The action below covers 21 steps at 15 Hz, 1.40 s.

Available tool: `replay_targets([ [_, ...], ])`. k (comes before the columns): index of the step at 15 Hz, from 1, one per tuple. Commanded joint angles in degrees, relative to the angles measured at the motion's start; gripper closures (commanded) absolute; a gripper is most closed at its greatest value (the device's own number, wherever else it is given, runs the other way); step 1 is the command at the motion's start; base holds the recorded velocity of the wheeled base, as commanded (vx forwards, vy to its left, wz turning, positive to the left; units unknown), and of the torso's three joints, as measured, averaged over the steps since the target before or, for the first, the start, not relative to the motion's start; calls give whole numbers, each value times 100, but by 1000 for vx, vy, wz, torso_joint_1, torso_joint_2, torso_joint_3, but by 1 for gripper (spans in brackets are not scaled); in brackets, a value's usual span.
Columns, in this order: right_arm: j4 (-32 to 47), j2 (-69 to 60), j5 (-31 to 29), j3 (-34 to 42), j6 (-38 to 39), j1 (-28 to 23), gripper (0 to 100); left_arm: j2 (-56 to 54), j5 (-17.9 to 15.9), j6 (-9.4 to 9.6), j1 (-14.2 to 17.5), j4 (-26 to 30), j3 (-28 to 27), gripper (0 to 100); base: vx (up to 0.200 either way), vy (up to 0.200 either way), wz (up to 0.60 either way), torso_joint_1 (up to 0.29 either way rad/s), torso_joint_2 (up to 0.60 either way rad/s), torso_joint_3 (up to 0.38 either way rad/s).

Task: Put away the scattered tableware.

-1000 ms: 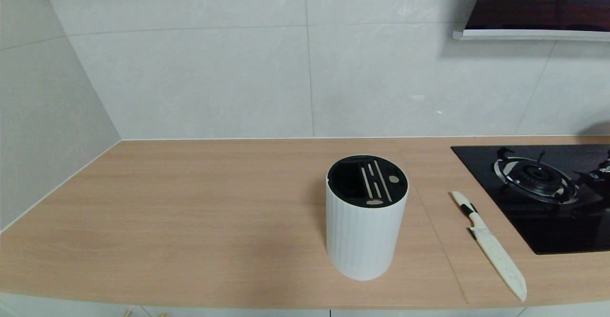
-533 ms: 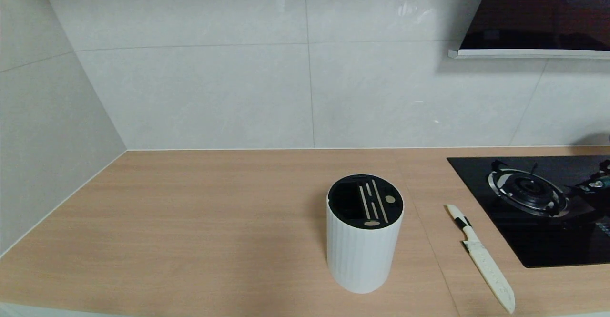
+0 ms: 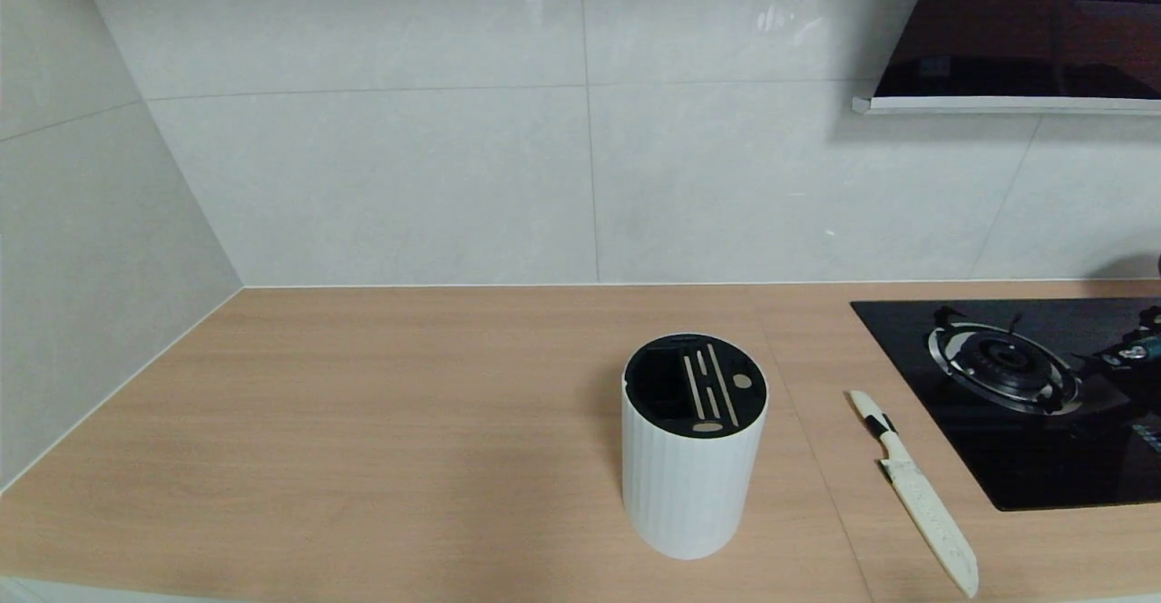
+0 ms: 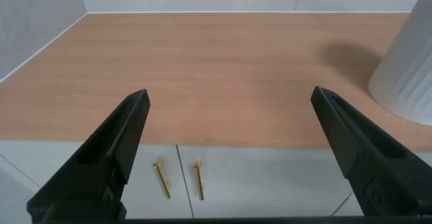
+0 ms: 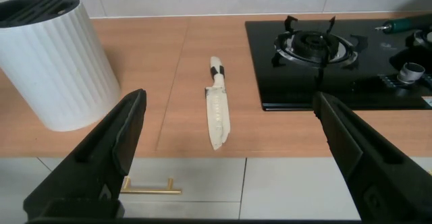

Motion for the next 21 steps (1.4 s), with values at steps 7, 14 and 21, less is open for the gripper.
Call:
replay_targets([
  [7,-396,826,374,-1027,344,273,0,2,2,4,2,-7,0,0,0,0,0,0,0,0],
  [14,-1011,5291,506,-2398,300,343,0,2,2,4,2,2,0,0,0,0,0,0,0,0],
  [21,-2216,8279,453,-2961,256,370,0,2,2,4,2,2,0,0,0,0,0,0,0,0],
])
